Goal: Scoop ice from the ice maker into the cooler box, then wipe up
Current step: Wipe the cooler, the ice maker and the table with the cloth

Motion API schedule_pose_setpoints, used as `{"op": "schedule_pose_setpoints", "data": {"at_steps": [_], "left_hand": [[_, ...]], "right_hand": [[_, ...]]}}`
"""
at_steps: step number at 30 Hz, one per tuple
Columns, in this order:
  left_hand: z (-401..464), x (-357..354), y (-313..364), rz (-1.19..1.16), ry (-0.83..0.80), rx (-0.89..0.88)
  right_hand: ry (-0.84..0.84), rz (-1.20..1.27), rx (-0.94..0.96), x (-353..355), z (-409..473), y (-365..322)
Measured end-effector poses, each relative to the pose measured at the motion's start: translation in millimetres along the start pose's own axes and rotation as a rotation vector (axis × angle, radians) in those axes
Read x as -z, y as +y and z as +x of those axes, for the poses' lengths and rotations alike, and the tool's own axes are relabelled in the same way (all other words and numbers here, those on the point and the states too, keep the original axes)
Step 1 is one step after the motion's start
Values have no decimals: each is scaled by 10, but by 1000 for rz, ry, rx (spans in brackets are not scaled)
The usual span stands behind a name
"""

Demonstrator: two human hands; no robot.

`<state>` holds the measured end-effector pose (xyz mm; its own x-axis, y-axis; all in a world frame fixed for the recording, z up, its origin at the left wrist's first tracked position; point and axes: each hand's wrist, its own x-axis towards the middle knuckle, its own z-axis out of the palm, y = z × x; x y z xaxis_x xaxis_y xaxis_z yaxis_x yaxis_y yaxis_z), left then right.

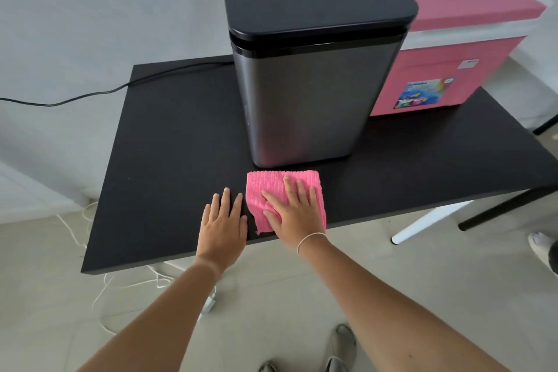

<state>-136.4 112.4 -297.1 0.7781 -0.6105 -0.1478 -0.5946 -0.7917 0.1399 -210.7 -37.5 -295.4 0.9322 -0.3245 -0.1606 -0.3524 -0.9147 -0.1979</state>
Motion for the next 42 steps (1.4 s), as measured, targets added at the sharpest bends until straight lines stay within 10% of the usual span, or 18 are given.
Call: {"op": "schedule_pose_setpoints", "data": {"at_steps": [16,28,42], "left_hand": [[46,-17,257,35,12,-62],[206,-102,575,112,37,-173],[703,-161,1932,99,37,-238]], "right_hand": [[-10,-24,-246,164,-314,876],[24,-29,-2,162,-296,805],[-12,-139,-229,551,-292,2816]]}}
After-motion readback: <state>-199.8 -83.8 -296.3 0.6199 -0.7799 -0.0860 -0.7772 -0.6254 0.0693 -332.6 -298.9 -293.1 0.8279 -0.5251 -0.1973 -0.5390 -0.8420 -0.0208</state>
